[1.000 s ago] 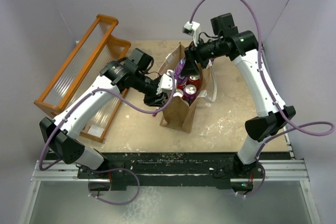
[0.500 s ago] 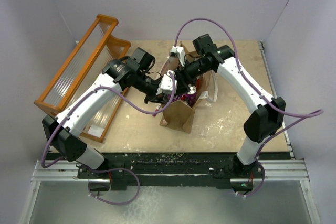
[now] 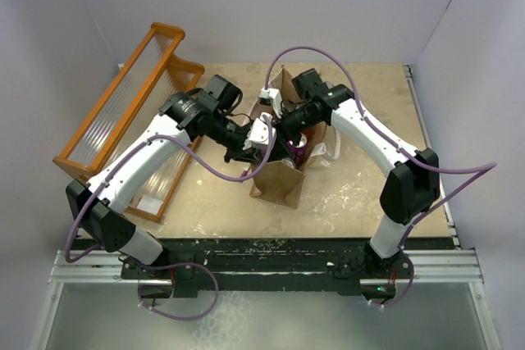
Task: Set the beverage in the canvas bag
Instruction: Place the drink in the canvas bag.
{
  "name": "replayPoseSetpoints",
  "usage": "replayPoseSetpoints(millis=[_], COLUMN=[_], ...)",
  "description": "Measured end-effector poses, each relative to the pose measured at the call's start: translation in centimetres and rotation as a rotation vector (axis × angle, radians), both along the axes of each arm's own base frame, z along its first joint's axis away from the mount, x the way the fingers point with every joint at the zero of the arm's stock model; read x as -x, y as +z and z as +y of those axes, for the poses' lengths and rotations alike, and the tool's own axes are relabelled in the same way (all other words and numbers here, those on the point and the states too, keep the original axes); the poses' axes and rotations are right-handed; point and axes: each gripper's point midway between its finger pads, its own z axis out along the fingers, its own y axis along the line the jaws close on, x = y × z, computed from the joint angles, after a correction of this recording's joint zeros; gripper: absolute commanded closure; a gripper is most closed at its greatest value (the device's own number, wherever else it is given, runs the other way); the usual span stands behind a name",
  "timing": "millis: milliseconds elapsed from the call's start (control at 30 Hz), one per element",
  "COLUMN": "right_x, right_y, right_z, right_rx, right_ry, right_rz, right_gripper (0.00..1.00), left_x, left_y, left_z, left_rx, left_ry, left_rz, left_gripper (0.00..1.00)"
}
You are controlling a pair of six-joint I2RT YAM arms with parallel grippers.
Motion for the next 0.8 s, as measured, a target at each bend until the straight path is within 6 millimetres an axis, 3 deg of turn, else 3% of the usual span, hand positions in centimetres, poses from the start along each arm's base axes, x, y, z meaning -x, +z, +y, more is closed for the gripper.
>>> replayPoseSetpoints(millis=[800], right_x=[0.0], right_y=[-5.0], right_z=[0.6], right_rx=[0.143], right_ry=[-0.086], right_rz=[-0.149], right_gripper=[0.98], left_x=[-0.3], left_y=[0.1], left_z=[0.6], left_rx=[0.0], left_ry=[0.002], left_rz=[-0.002], left_gripper=[1.0])
